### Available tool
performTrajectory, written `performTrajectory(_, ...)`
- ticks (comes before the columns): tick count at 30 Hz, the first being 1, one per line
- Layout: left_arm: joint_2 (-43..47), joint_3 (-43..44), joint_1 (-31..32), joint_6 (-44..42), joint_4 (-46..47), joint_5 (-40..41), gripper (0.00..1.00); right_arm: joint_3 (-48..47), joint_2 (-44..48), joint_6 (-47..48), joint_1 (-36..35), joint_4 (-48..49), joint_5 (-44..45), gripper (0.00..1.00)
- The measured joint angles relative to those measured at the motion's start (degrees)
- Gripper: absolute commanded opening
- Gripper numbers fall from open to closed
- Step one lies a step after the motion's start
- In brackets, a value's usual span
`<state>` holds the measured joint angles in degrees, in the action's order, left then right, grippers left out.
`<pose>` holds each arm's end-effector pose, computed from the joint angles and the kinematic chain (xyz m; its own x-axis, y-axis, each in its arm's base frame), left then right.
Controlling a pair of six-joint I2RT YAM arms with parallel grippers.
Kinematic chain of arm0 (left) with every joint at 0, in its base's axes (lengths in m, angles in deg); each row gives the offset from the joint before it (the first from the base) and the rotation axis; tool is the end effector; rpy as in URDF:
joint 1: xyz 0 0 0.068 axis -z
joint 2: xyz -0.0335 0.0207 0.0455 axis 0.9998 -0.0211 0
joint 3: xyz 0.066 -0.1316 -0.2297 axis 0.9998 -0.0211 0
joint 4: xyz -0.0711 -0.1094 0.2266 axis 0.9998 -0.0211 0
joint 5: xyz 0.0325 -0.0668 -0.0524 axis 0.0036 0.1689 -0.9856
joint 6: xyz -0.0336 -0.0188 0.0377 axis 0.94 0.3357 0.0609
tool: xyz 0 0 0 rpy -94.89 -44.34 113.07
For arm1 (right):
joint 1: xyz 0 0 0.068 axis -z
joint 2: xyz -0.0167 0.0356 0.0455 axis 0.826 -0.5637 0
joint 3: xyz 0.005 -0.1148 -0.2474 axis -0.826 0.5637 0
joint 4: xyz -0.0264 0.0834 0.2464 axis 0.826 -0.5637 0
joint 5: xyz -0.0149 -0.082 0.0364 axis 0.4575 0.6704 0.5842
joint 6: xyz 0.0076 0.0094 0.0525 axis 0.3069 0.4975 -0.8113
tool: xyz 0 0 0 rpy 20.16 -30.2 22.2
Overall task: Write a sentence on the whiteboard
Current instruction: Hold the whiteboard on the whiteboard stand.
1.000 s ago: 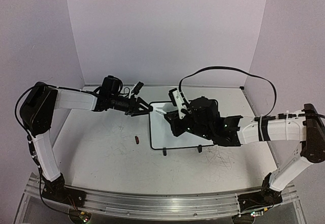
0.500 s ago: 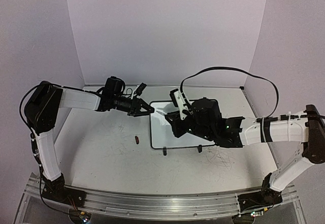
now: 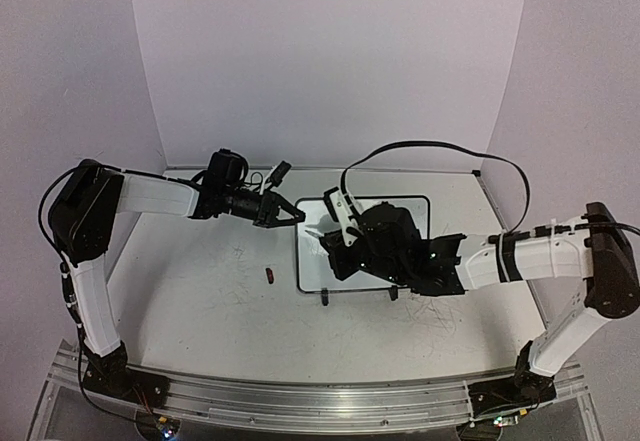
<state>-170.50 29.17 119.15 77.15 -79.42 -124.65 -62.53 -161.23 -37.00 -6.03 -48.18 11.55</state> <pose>0.3468 -0.2372 0.2055 -0.7537 0.1921 -0.6285 0.6572 0.2172 -0.7218 0.1798 0.3169 0.2476 -0.2810 -0.2182 -0.9346 -0.7240 0.6874 0.0572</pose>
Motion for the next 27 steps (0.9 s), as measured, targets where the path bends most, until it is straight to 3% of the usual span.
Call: performTrajectory(27, 0.0, -0.2, 0.5, -4.0, 1.6, -0.2, 0.08, -2.8, -4.5, -2.9, 0.0, 0.0, 3.9, 0.00)
